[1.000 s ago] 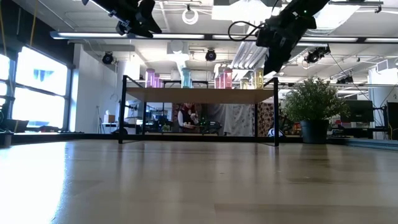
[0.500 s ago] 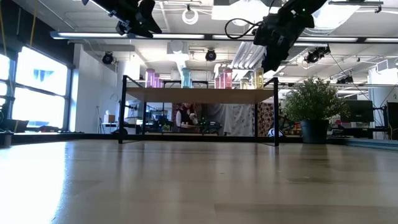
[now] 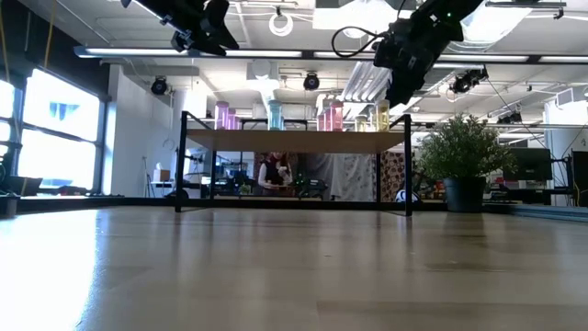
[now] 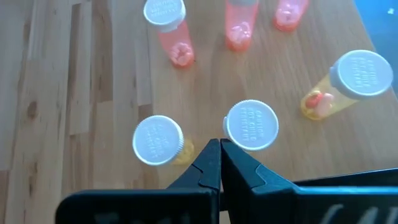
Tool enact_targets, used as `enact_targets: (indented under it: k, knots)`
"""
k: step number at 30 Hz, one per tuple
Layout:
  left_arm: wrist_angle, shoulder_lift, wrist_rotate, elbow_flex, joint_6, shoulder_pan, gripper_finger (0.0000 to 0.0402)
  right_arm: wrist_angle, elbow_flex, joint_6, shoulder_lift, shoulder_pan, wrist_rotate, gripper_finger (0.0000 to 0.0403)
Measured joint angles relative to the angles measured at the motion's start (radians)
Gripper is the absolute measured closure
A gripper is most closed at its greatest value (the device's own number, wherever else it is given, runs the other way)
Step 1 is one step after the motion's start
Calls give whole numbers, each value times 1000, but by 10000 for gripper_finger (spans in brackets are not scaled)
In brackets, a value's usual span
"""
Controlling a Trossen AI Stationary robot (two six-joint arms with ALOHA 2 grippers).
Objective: Pick and place medicine bottles onto shelf by color
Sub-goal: Adjust the pill bottles on the shelf
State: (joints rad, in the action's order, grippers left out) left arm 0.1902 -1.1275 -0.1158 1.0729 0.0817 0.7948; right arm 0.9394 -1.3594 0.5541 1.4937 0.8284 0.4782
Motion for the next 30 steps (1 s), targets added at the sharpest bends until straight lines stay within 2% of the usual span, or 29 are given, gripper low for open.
enact_targets:
  k: [12,15,30]
  knots:
    - [0,0,0,0,0,0,157,-5,-1,-1,46,-18,-23,403]
    - [0,0,0,0,0,0,157,-9,-1,-4,47,-20,-55,403]
    - [0,0,0,0,0,0,157,-24,-1,-16,44,-19,-77,403]
